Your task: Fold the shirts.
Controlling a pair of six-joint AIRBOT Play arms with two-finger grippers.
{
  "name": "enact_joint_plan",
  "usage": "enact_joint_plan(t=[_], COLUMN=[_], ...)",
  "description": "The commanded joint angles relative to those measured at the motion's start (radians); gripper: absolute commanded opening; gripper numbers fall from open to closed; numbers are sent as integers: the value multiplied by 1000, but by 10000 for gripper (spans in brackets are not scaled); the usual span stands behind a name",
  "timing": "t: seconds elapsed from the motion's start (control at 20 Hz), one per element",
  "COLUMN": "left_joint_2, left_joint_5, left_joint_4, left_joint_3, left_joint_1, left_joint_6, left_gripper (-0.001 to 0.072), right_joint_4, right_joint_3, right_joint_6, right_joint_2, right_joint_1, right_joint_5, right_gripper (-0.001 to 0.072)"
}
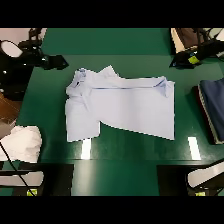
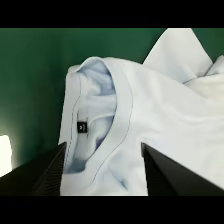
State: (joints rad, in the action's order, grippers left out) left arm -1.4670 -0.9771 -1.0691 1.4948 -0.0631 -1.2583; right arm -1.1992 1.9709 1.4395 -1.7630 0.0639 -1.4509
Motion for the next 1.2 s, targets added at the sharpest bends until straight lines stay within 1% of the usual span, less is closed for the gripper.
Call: enact_joint_plan(t=[0.0,0.05,0.15,0.2,0.3,0.45,0.5,0.75,0.8,0.85,1.0,1.15], left_joint_2=[26,40,64,66,65,64,63,47,47,47,53,88], left_joint_5=[-267,-303,-322,-306,-233,-114,-101,-73,-76,-82,-110,-122], left_joint_4=[-2,-2,-2,-2,15,51,60,45,45,45,43,44], left_joint_3=[13,-35,-166,-233,-351,-465,-481,-489,-489,-489,-473,-462], left_joint_1=[-106,-134,-164,-164,-148,-102,-84,1,7,7,4,4], left_joint_6=[0,2,15,27,49,104,115,110,105,106,103,107], left_gripper=[543,543,543,543,543,543,543,537,301,27,28,27], right_joint_4=[119,138,162,160,160,161,161,156,158,157,156,148], right_joint_3=[-172,-252,-422,-490,-607,-703,-724,-792,-821,-858,-1007,-1194], right_joint_6=[-52,-55,-64,-65,-65,-65,-65,-65,-65,-65,-64,-65], right_joint_2=[114,159,254,294,367,436,452,504,518,534,607,690], right_joint_1=[-47,-58,-67,-67,-56,-57,-57,-69,-80,-97,-208,-401], right_joint_5=[-43,-43,-17,12,82,122,124,117,116,111,84,50], right_gripper=[507,507,507,506,507,507,507,506,506,506,506,510])
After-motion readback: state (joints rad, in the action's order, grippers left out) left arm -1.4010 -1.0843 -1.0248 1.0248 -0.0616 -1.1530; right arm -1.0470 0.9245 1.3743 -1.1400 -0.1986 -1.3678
